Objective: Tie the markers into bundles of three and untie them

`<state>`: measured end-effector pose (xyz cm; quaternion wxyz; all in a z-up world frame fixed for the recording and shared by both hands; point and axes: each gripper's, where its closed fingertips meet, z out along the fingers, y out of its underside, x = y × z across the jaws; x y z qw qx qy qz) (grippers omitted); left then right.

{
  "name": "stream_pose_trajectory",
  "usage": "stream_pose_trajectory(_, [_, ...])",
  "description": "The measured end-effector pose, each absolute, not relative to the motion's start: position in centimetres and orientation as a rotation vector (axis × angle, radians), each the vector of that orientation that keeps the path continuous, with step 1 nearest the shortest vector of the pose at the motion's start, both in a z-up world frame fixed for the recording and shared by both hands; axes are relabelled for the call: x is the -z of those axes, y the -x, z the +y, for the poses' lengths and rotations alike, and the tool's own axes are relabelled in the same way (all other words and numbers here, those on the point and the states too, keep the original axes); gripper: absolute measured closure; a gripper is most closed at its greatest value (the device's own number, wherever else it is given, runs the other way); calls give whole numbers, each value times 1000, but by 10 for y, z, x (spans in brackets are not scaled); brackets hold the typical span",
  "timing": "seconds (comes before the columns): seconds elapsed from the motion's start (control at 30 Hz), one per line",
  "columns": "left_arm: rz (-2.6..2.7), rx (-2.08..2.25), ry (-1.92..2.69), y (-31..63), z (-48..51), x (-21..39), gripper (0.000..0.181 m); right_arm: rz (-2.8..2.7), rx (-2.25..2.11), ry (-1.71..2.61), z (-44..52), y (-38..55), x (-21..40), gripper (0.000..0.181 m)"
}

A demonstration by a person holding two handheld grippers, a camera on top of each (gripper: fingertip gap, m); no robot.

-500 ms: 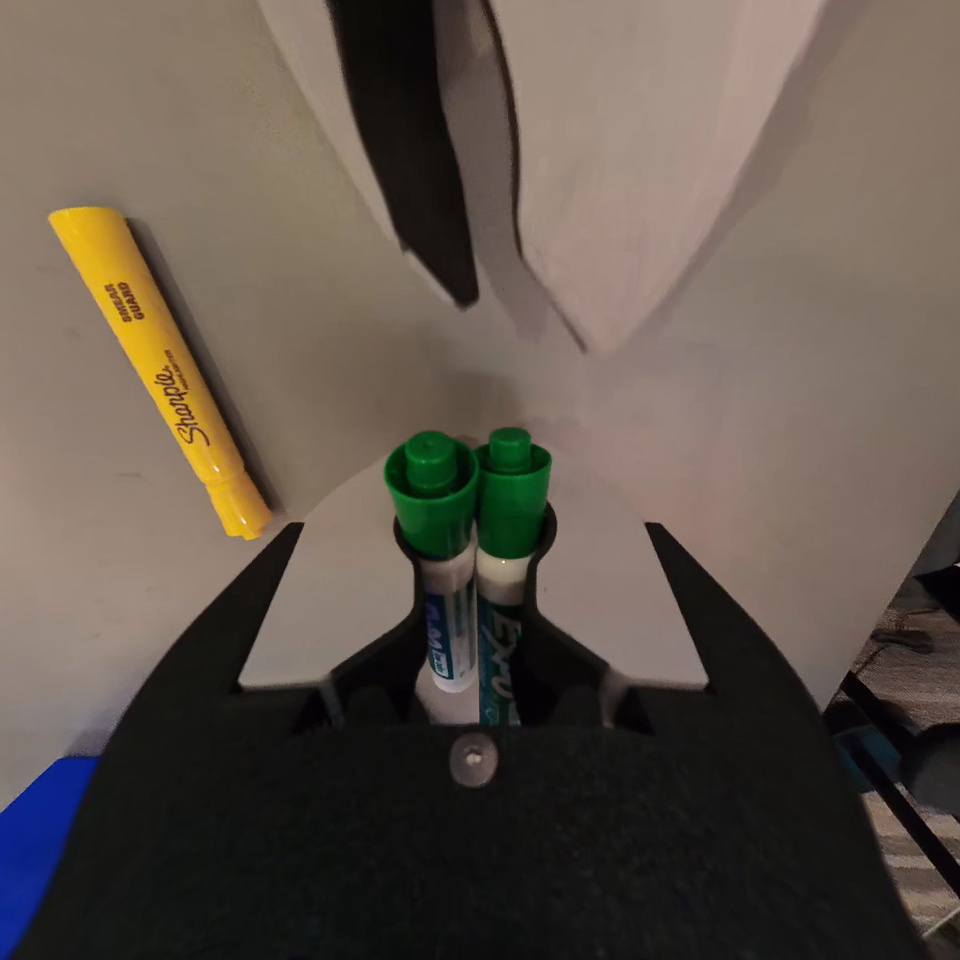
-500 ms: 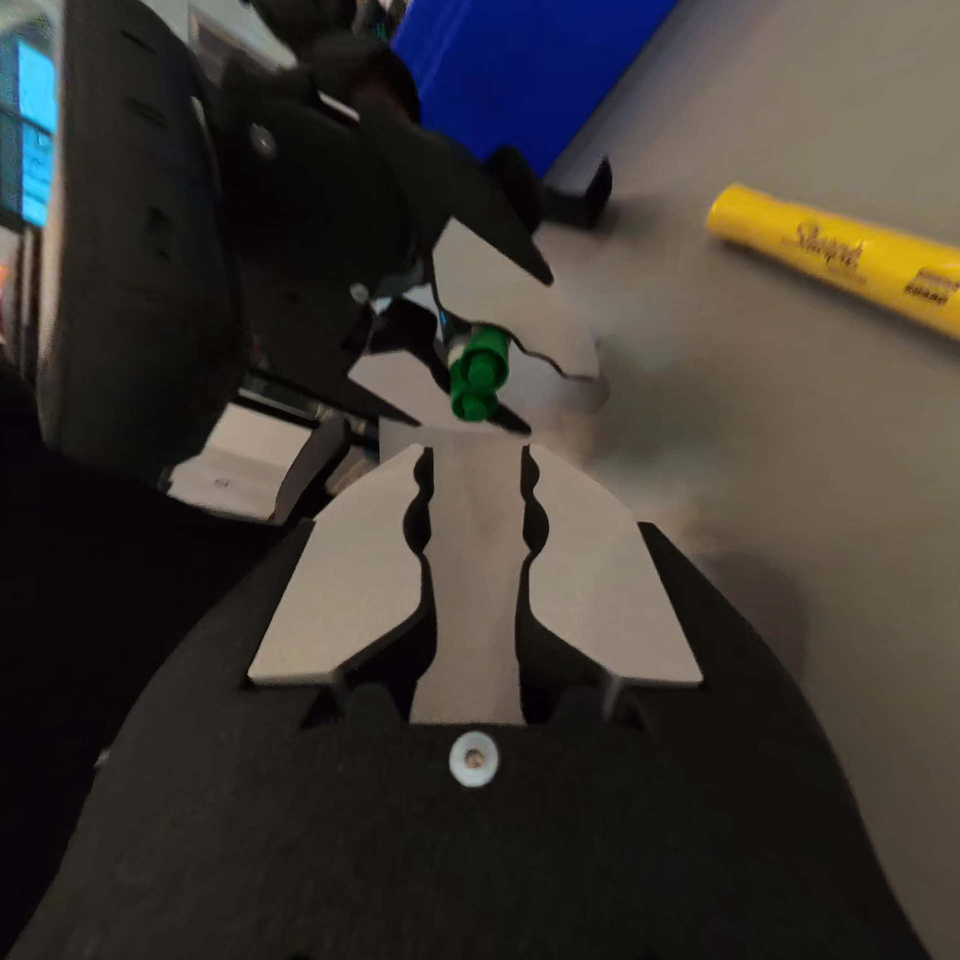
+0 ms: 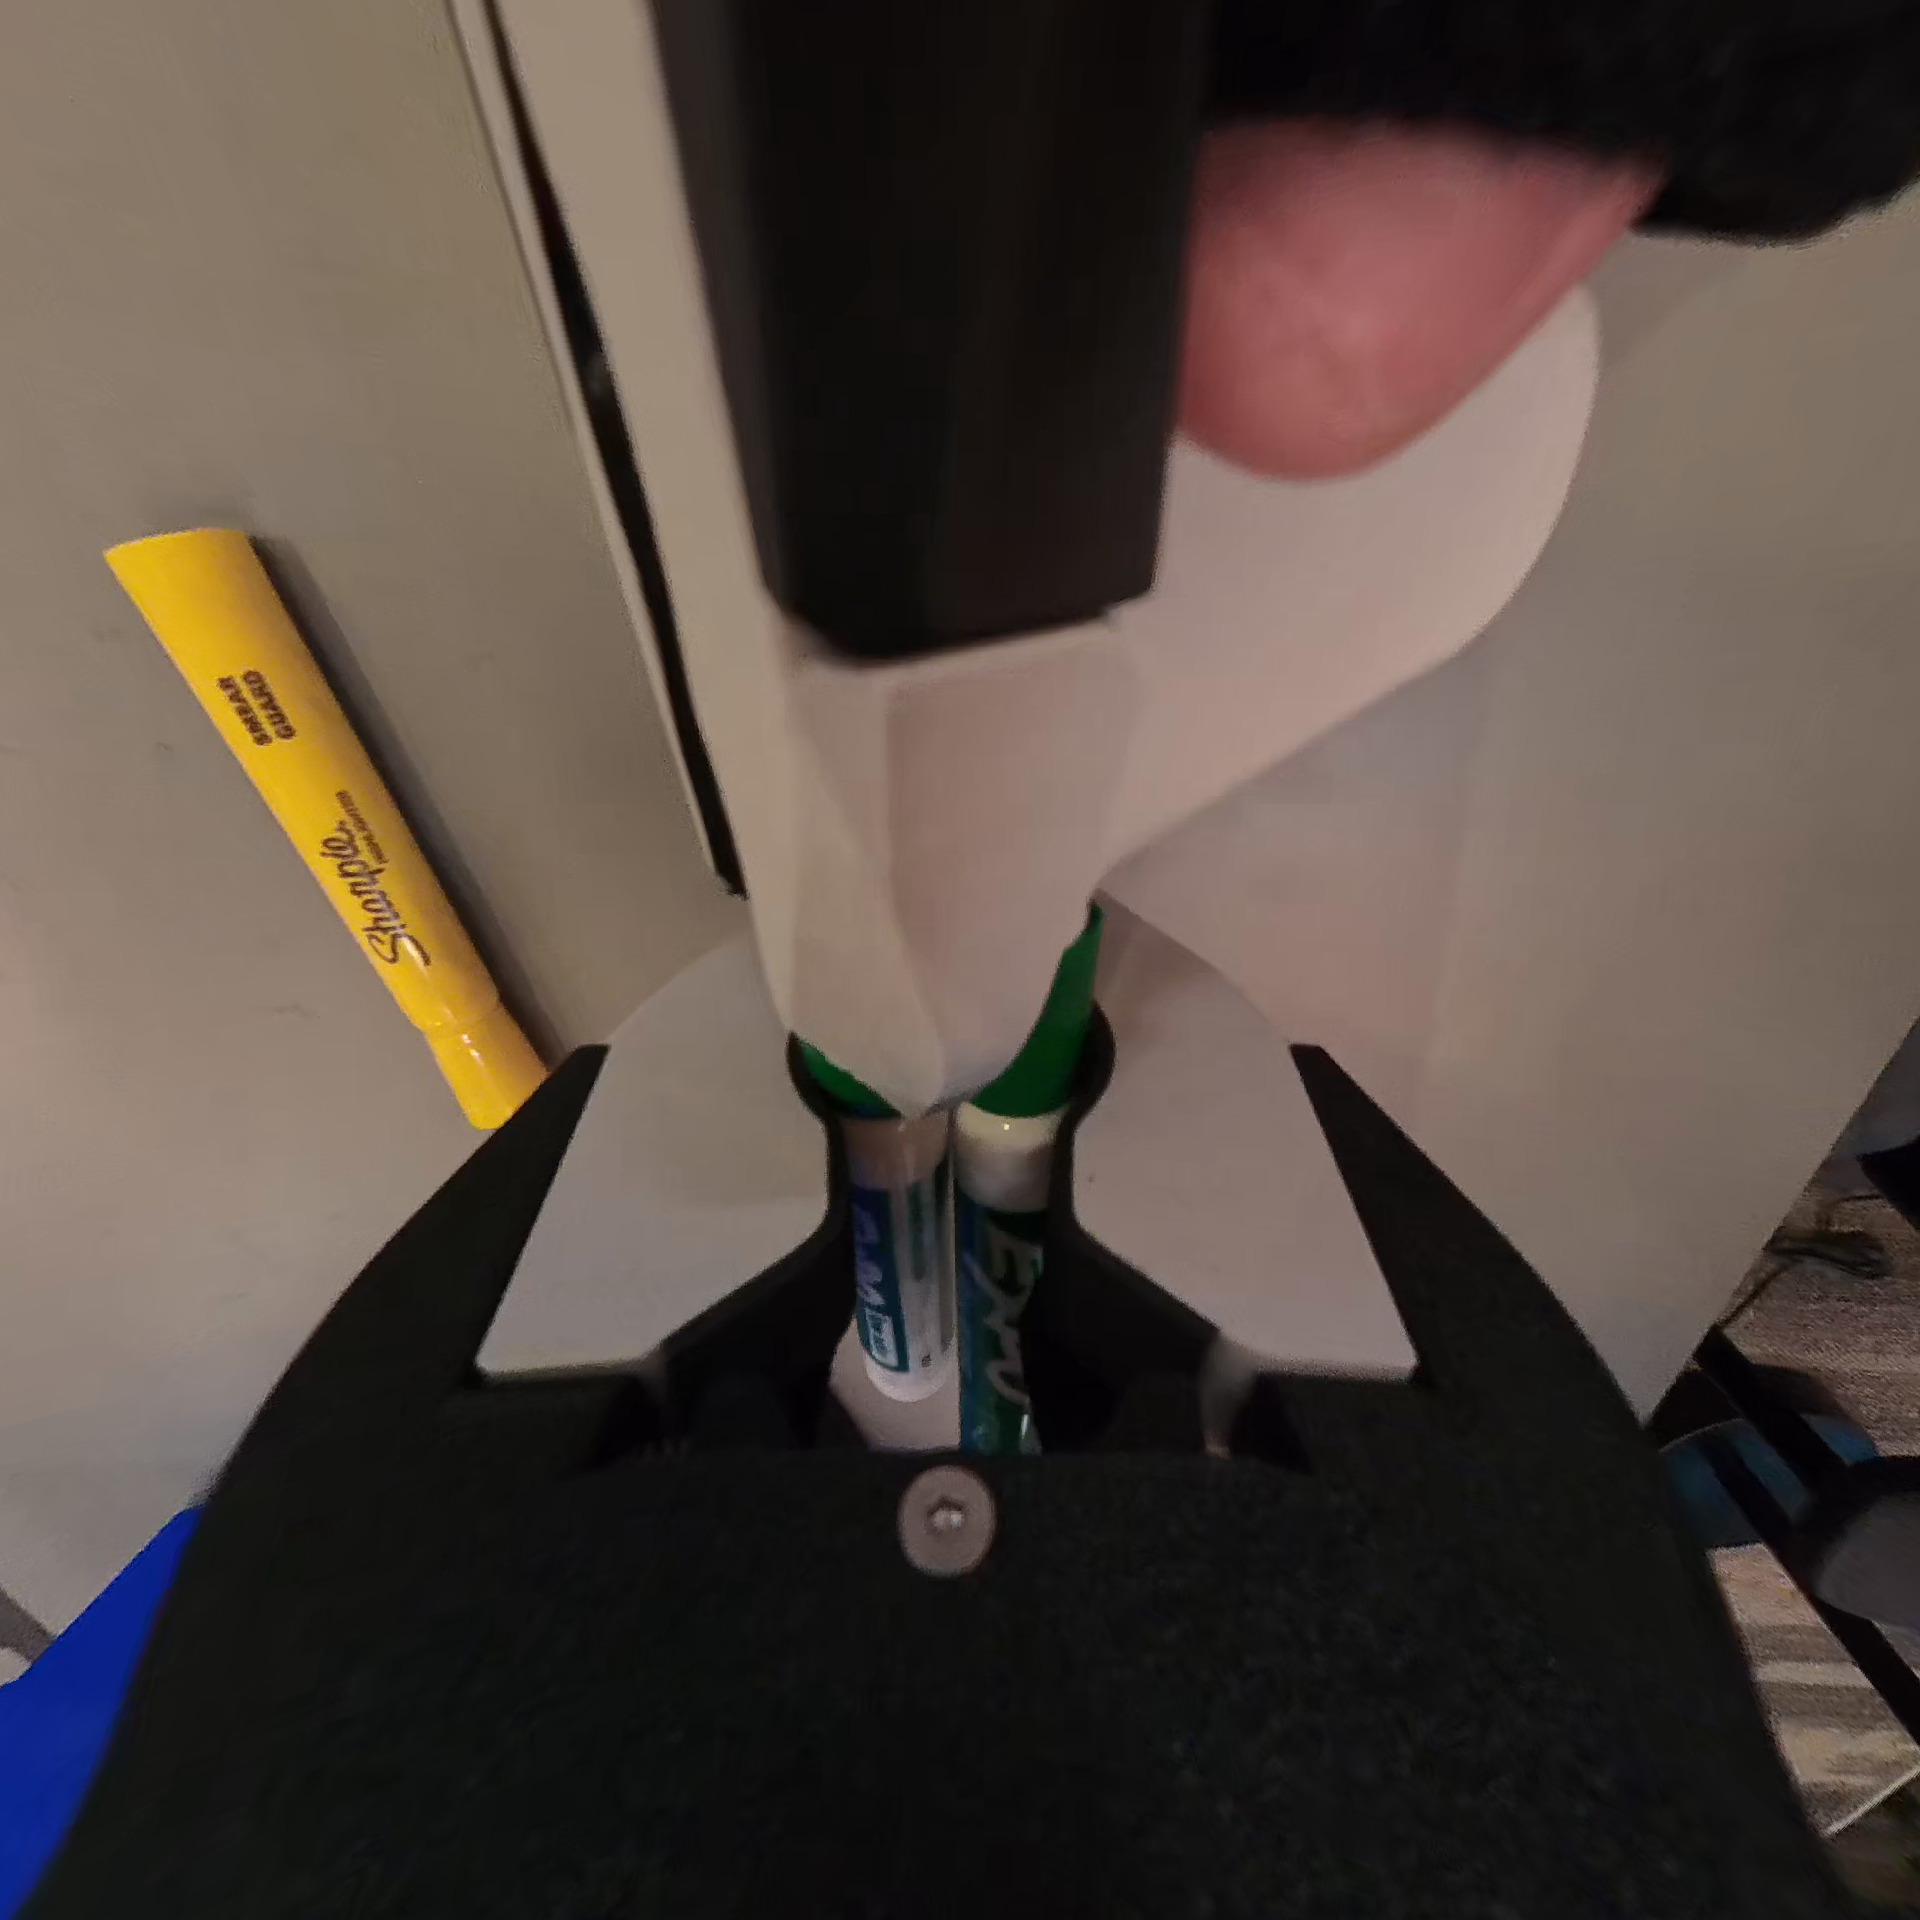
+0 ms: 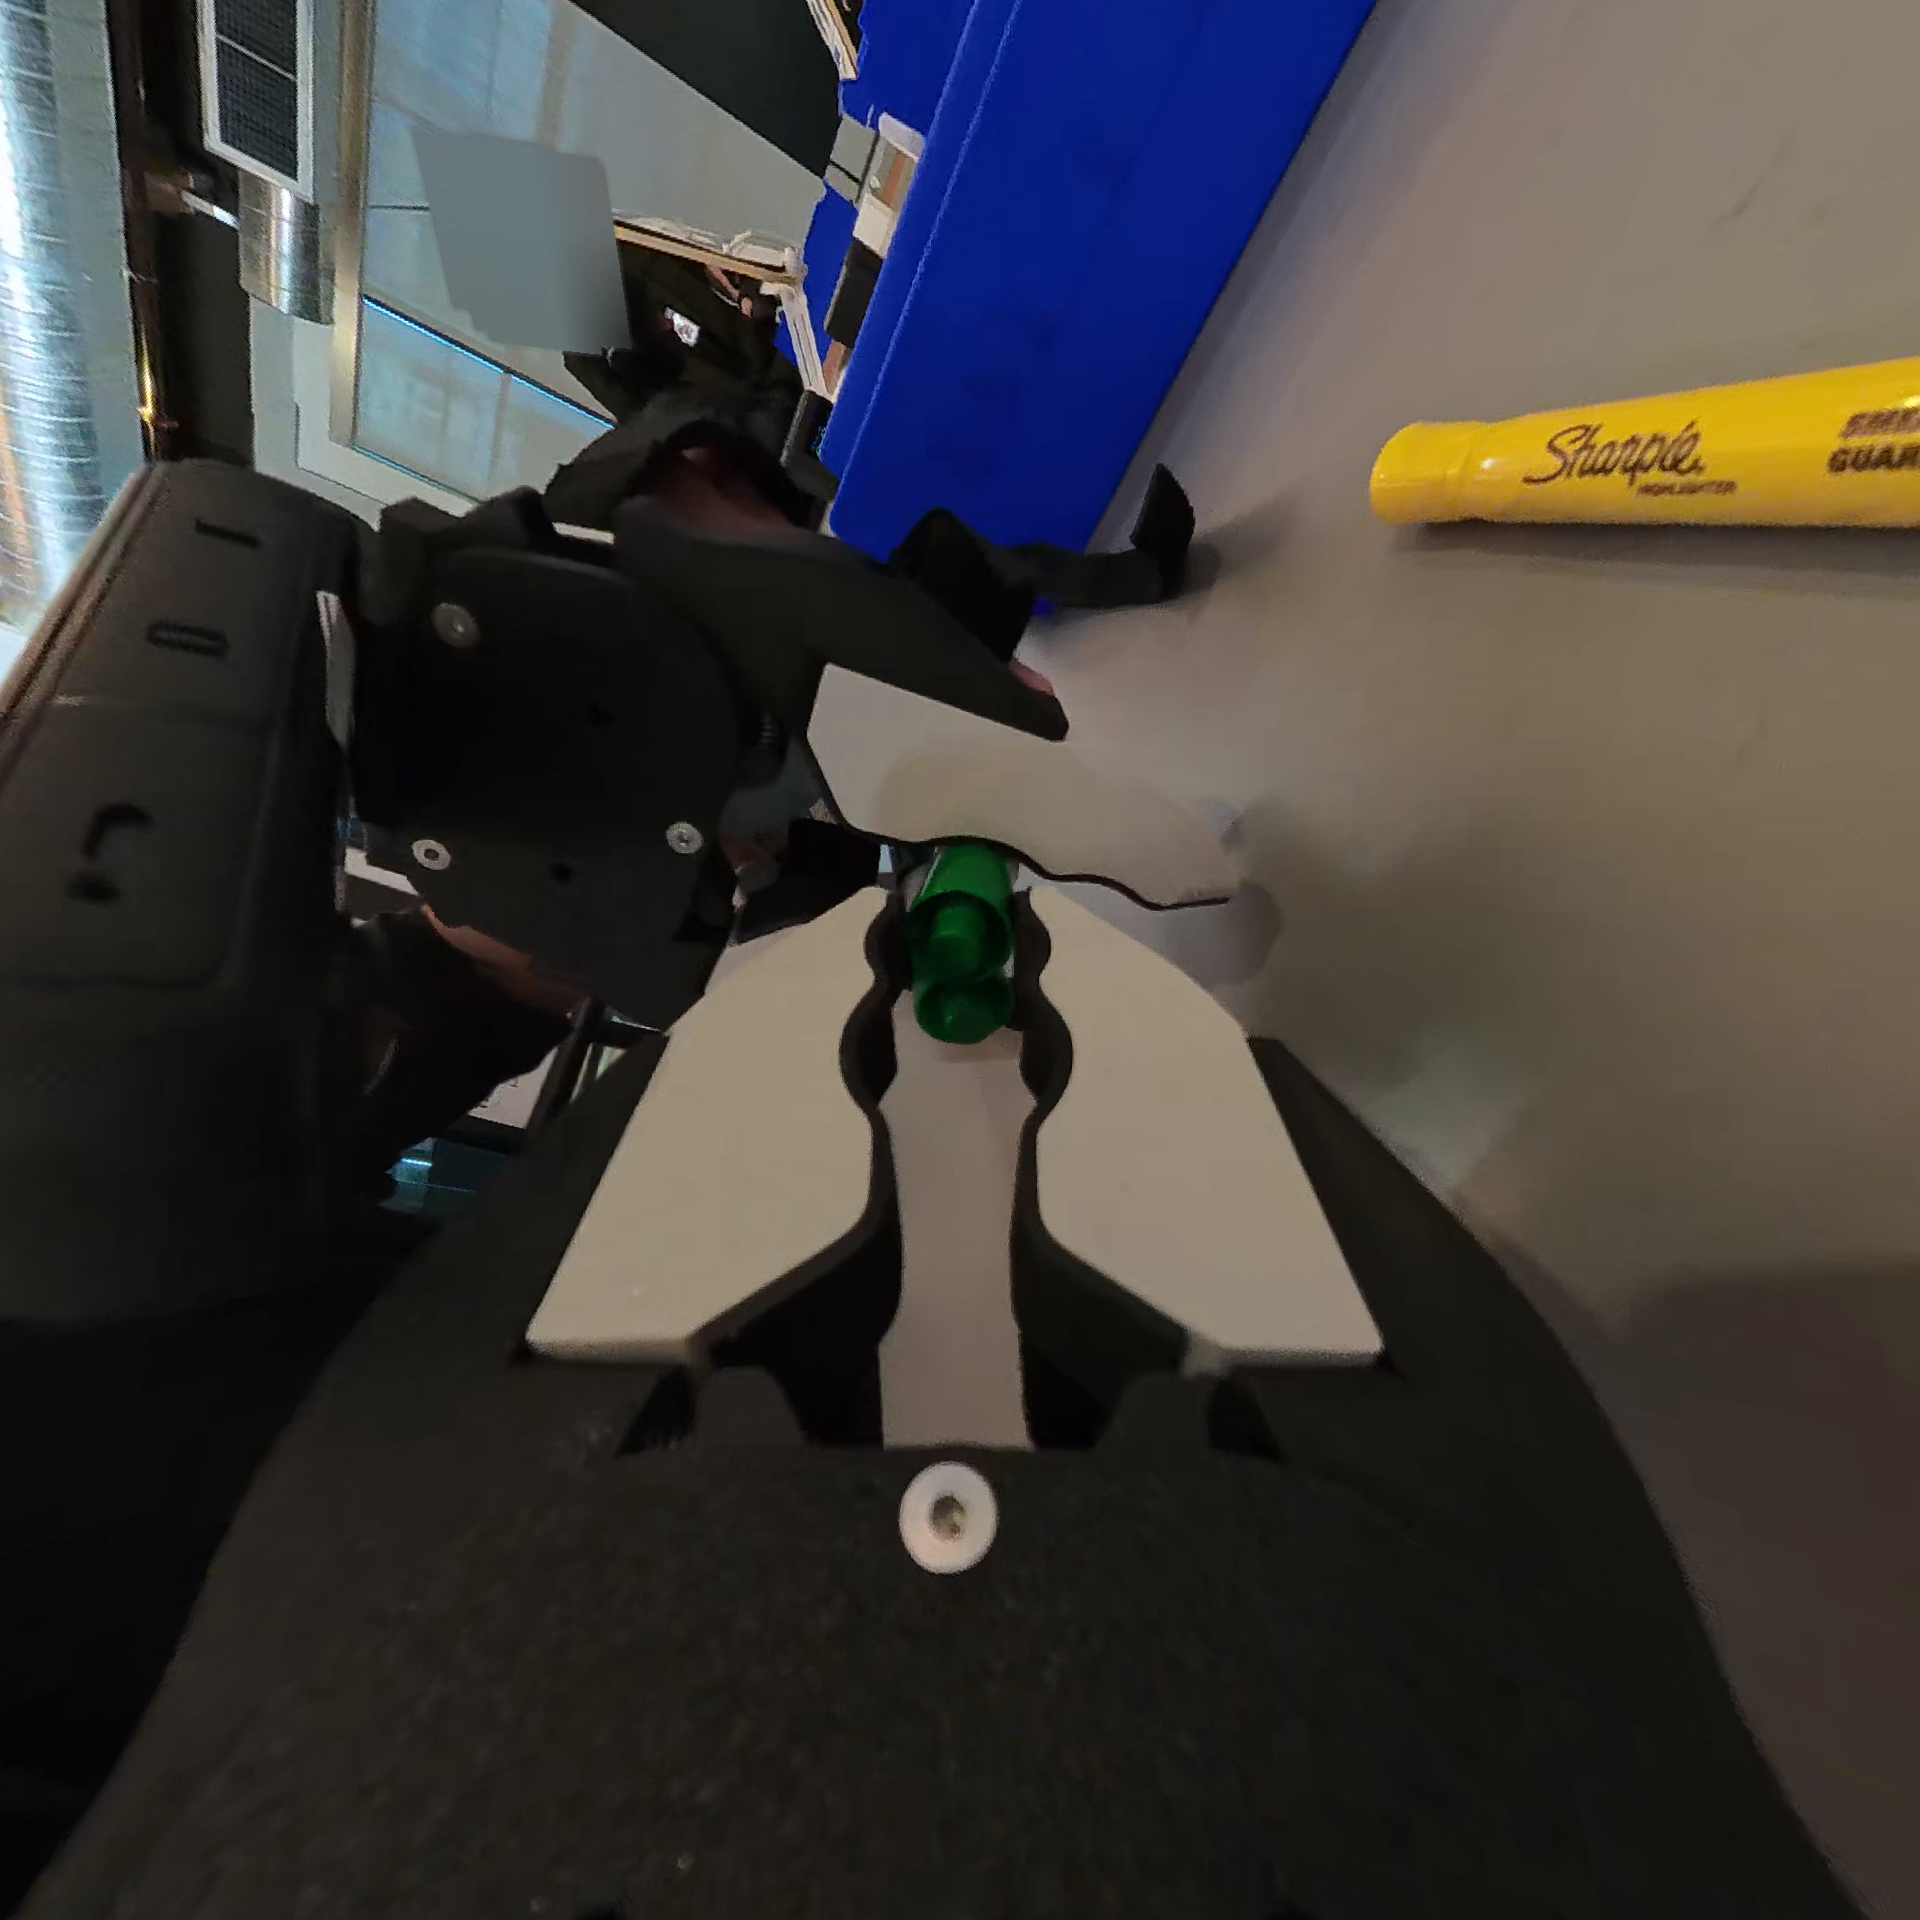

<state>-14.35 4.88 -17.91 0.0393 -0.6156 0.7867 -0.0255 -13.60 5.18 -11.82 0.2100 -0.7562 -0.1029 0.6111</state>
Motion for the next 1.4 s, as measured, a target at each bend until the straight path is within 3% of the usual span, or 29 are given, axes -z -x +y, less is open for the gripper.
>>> stream_pose_trajectory(0.53, [2400, 47, 1864, 147, 56, 168, 143, -150, -1976, 1992, 56, 140, 107, 162])
stream_pose_trajectory(1.0, [2365, 165, 1957, 160, 57, 157, 143, -310, -1849, 2041, 61, 148, 101, 151])
stream_pose_trajectory(1.1, [2375, 112, 1963, 162, 59, 156, 143, -321, -1874, 2023, 60, 150, 96, 163])
stream_pose_trajectory(1.4, [2345, 226, 1991, 157, 53, 150, 143, -232, -2027, 1926, 59, 146, 91, 164])
